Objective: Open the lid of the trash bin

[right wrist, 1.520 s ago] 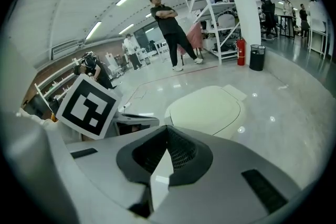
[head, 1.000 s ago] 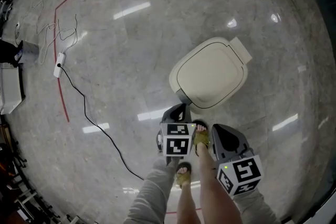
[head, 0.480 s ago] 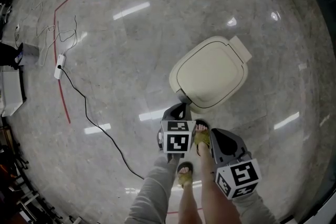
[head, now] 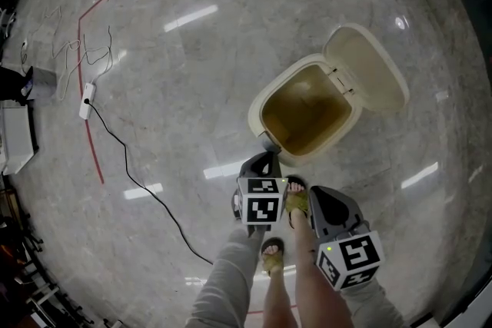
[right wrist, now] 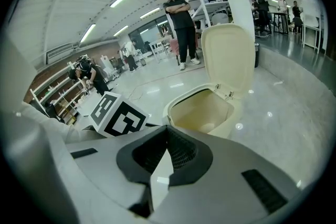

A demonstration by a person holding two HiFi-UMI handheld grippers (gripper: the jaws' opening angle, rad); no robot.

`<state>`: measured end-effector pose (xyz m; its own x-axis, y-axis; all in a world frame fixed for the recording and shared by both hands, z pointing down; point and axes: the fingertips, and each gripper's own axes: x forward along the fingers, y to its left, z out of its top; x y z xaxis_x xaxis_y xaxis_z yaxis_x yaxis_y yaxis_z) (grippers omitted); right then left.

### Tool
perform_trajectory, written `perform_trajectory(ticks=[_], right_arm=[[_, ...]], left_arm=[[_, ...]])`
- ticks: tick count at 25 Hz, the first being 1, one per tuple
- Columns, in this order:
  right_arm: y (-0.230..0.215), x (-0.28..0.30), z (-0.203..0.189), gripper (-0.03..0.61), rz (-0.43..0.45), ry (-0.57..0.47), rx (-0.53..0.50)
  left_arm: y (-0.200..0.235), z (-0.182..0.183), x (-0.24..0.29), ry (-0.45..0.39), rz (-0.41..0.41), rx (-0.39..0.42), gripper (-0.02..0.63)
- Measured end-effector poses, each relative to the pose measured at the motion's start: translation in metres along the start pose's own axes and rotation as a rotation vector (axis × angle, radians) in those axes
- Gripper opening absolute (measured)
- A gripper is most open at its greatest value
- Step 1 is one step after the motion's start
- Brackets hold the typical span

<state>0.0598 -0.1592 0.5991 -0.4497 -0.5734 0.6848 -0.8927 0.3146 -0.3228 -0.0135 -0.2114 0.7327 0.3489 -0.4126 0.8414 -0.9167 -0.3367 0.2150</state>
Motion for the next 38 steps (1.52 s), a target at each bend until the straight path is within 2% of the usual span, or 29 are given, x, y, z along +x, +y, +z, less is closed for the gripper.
perform_trajectory(ticks=[28,38], right_arm=[[0.000,-0.005,0.009,-0.005,-0.001,-0.013,-0.004],[0.000,-0.012,0.019,-0.005,-0.012,-0.042,-0.002]], left_arm=[[-0.005,0.005,-0.007,0.045,-0.003,0.040,0.005],[-0.019,0.036,-0.044,-0.058,-0.024,0.033,0.005]])
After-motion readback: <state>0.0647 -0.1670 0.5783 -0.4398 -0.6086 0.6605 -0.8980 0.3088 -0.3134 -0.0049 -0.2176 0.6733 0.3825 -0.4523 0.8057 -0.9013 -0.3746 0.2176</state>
